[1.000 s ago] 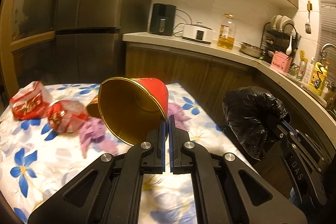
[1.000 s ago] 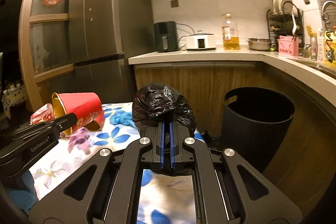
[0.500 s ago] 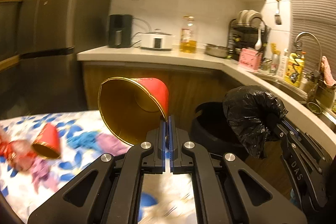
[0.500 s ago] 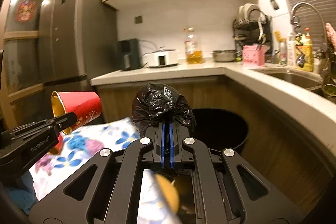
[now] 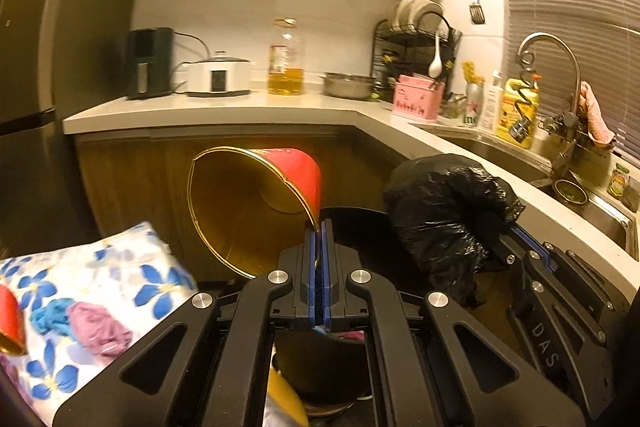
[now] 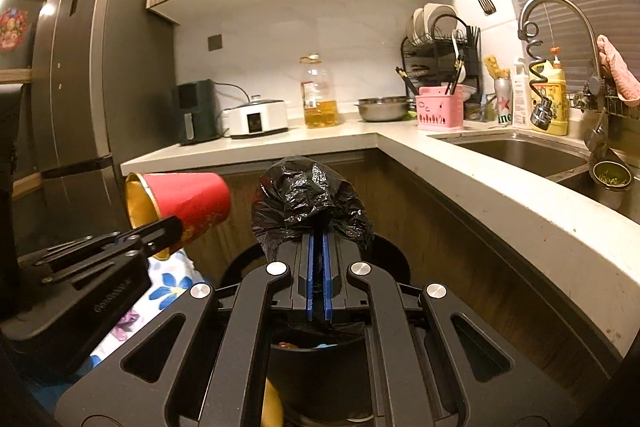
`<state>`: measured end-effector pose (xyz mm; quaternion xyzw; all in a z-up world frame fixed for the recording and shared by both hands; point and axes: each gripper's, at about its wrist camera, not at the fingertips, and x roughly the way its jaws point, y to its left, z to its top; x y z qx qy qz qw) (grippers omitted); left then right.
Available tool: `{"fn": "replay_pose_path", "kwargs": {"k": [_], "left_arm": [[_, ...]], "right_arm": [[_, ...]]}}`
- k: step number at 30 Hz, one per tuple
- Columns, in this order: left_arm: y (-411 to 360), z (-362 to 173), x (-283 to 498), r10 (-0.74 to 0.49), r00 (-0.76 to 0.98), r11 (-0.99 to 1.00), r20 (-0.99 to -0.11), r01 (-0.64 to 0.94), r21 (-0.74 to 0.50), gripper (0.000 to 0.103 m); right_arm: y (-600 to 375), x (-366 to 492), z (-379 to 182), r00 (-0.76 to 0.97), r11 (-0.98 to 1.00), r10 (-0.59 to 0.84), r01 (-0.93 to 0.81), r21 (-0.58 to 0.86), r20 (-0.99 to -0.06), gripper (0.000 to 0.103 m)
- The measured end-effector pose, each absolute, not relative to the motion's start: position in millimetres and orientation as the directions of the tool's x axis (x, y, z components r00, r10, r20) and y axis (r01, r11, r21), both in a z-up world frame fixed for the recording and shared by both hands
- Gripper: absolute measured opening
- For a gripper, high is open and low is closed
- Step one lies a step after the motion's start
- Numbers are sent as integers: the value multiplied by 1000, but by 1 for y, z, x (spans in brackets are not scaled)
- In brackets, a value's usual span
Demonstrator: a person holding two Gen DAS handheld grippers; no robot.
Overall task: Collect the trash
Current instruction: 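Carry the red cup and black bag over the black bin and open both tools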
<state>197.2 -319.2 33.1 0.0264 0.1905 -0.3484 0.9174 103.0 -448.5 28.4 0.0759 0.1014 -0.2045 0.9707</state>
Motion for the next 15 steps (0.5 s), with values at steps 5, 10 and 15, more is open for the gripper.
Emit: {"fn": "replay_pose_path", "kwargs": {"k": [5, 10, 15], "left_arm": [[-332, 25, 208, -659, 652, 728, -375, 679, -99, 2], [-340, 16, 212, -684, 619, 699, -387, 707, -105, 2], [-349, 8, 216, -690, 600, 686, -405, 720, -103, 2]], "right_arm": [[-460, 110, 22, 891, 904, -380, 415, 105, -247, 4], [-466, 114, 15, 887, 902, -378, 417, 108, -264, 4], [-469, 118, 11, 885, 903, -375, 416, 109, -274, 4]]}}
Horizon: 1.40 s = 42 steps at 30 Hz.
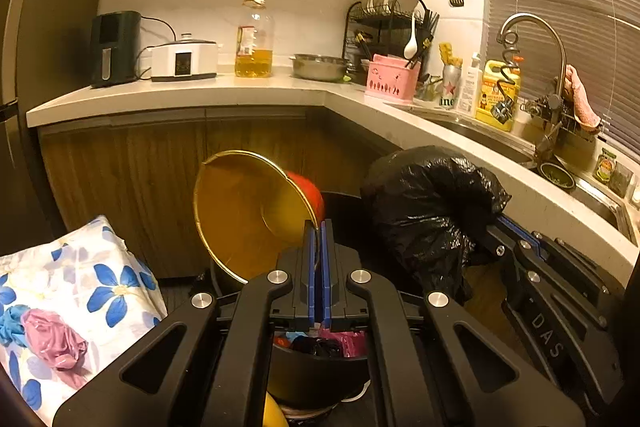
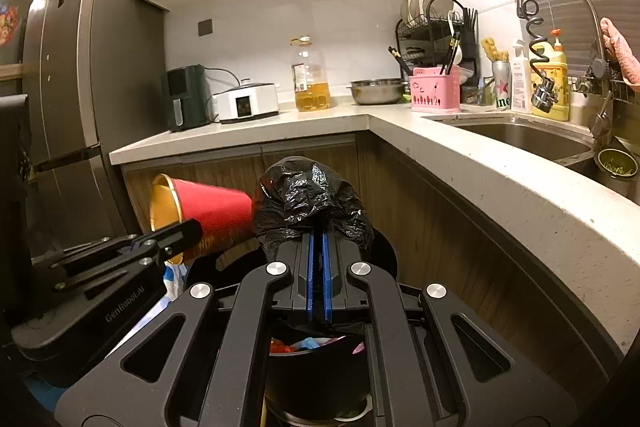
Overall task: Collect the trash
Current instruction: 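Carry the red cup and black bag over the black bin and open both tools, then move both open tools back over the table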
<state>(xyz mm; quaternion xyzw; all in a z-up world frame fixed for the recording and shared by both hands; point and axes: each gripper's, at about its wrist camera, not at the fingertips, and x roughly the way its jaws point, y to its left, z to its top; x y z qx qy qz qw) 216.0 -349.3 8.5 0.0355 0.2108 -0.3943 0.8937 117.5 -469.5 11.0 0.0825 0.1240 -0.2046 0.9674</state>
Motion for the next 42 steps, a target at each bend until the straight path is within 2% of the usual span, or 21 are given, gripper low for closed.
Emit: {"fn": "replay_pose_path", "kwargs": {"k": [8, 10, 12, 16, 17, 18, 20, 24, 26, 31, 33, 35, 42], "left_arm": [[-352, 0, 222, -689, 591, 685, -419, 720, -111, 3], [-351, 1, 223, -687, 593, 687, -420, 718, -111, 15], [-349, 1, 224, -690, 594, 687, -415, 717, -116, 43], [-339, 2, 226, -688, 605, 698, -401, 704, -134, 54], [-337, 3, 227, -680, 613, 706, -401, 696, -132, 62], [-334, 3, 227, -672, 623, 715, -400, 687, -131, 67], [-324, 2, 229, -660, 637, 730, -398, 670, -138, 69], [-305, 0, 231, -613, 683, 776, -397, 616, -137, 81], [-294, -1, 230, -592, 701, 795, -397, 590, -143, 86], [-270, -3, 223, -516, 756, 849, -401, 514, -124, 89], [-260, -4, 219, -492, 772, 865, -402, 487, -123, 97], [-249, -5, 213, -475, 783, 876, -402, 463, -134, 97], [-220, -8, 194, -419, 813, 905, -404, 409, -115, 97]], "right_arm": [[-476, 125, 6, 883, 902, -369, 415, 115, -291, 4], [-477, 127, 5, 882, 903, -366, 414, 117, -298, 5], [-479, 130, 3, 882, 905, -357, 409, 121, -308, 5], [-480, 134, -2, 877, 905, -352, 408, 119, -328, 6], [-482, 136, -3, 875, 905, -351, 409, 120, -333, 8], [-483, 136, -4, 873, 904, -351, 411, 122, -339, 10], [-484, 136, -7, 870, 901, -352, 414, 125, -347, 19], [-484, 135, -11, 865, 898, -353, 421, 132, -356, 31], [-484, 134, -12, 863, 897, -354, 423, 132, -360, 41], [-477, 129, -11, 863, 897, -353, 422, 132, -362, 55], [-470, 125, -10, 865, 899, -353, 419, 124, -357, 62], [-461, 122, -9, 868, 904, -350, 411, 114, -352, 70], [-431, 109, -6, 876, 916, -334, 388, 100, -347, 78]]}}
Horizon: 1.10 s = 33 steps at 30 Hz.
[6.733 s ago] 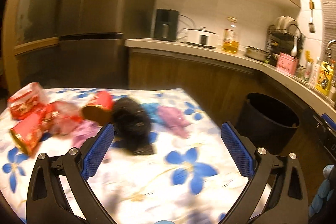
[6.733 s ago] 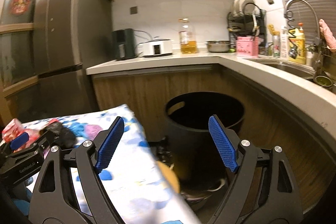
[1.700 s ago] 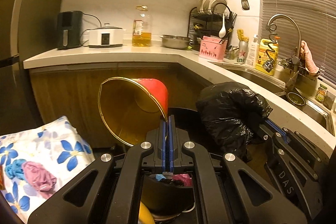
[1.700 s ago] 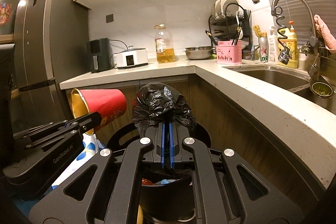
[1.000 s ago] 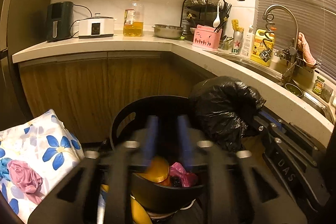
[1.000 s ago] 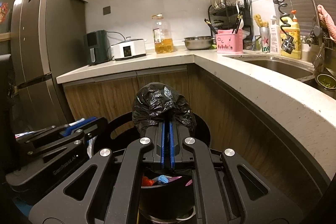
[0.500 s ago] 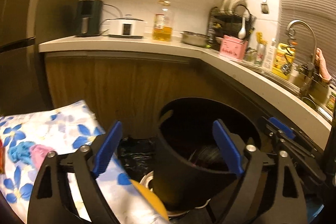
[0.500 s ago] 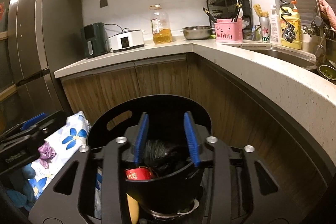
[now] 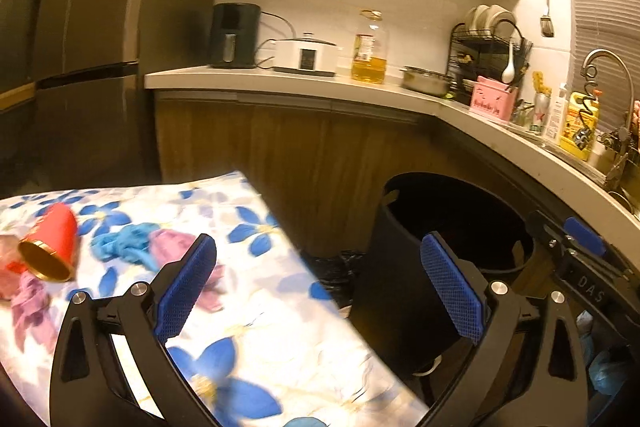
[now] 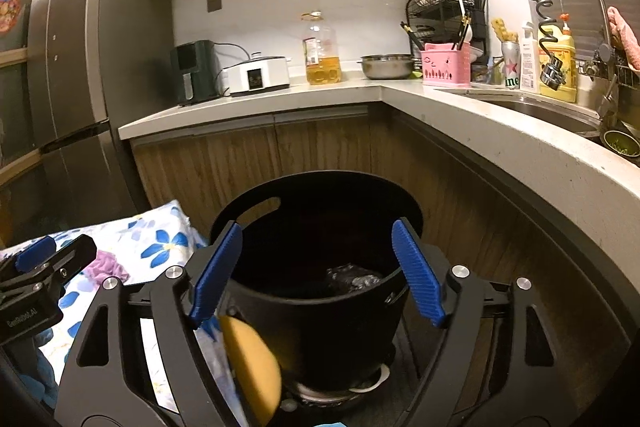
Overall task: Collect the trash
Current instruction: 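Move both open tools back over the table, then grasp the pink glove with the right tool while the left tool grasps the red snack wrapper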
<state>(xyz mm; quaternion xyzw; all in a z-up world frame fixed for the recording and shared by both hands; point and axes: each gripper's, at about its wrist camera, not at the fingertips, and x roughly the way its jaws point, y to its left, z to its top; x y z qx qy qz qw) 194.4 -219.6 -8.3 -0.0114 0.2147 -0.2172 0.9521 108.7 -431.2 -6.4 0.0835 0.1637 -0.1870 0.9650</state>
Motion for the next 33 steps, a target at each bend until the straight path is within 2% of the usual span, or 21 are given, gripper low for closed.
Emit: {"fn": "replay_pose_path", "kwargs": {"k": [16, 33], "left_arm": [[-116, -16, 162, -235, 888, 972, -394, 211, -104, 97], [2, -23, 138, -25, 924, 996, -382, -11, -91, 97]], "right_arm": [[-348, 94, -3, 908, 946, -260, 308, 104, -329, 79], [-228, 118, -16, 933, 992, -56, 93, 89, -355, 79]]}}
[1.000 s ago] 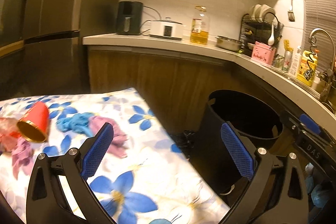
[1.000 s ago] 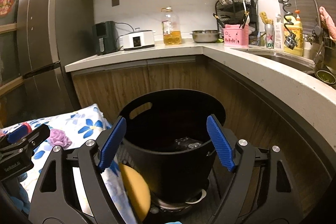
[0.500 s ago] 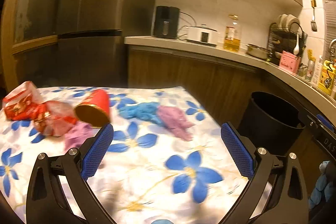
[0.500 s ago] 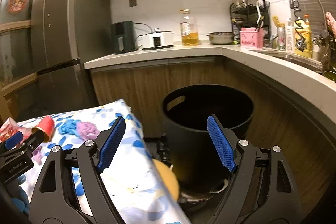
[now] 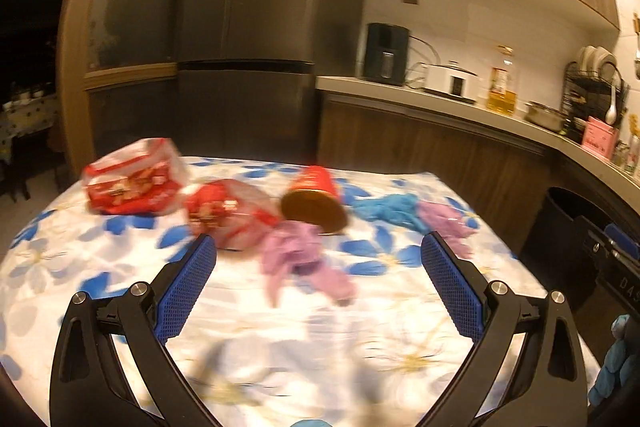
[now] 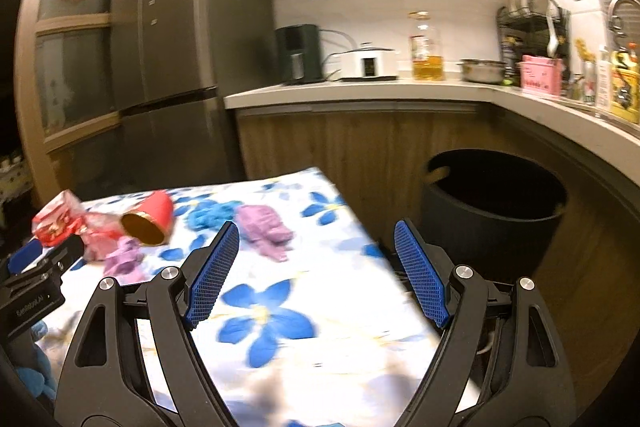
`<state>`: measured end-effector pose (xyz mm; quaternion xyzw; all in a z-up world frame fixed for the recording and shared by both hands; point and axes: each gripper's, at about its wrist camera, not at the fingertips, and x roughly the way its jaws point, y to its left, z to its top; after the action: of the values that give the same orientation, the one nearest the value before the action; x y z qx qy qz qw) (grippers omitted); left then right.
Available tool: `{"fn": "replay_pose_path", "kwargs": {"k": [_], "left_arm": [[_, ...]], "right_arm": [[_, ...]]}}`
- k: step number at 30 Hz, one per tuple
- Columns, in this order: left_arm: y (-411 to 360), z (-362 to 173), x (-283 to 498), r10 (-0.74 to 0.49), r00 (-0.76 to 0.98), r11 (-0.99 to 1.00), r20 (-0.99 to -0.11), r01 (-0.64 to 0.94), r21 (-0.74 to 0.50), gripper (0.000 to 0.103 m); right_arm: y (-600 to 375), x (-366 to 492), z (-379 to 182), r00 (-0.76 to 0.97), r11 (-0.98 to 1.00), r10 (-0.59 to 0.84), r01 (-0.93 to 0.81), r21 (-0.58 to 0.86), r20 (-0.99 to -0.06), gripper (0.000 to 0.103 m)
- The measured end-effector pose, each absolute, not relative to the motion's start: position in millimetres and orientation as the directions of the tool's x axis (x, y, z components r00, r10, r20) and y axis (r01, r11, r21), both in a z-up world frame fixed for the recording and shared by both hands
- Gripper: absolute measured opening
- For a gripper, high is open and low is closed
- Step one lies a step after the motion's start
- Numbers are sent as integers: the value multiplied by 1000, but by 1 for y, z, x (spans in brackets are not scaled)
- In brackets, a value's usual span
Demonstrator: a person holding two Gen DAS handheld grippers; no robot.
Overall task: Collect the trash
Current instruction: 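Grasp the pink glove with the right tool while the left tool grasps the red snack wrapper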
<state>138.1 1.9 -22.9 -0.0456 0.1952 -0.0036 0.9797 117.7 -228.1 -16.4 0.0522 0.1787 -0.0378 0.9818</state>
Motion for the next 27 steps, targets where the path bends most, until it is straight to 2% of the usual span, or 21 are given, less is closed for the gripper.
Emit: {"fn": "replay_pose_path", "kwargs": {"k": [13, 21, 27], "left_arm": [[86, -22, 135, 117, 918, 979, -379, -171, -111, 97], [120, -17, 142, 153, 915, 966, -374, -218, -140, 97], [125, -19, 156, 136, 915, 968, -380, -204, -145, 97]], "right_arm": [[-100, 165, -47, 888, 988, 156, -149, 51, -433, 79], [-52, 206, -59, 853, 977, 203, -208, 43, -481, 77], [-37, 229, -72, 815, 974, 208, -221, 43, -541, 60]]}}
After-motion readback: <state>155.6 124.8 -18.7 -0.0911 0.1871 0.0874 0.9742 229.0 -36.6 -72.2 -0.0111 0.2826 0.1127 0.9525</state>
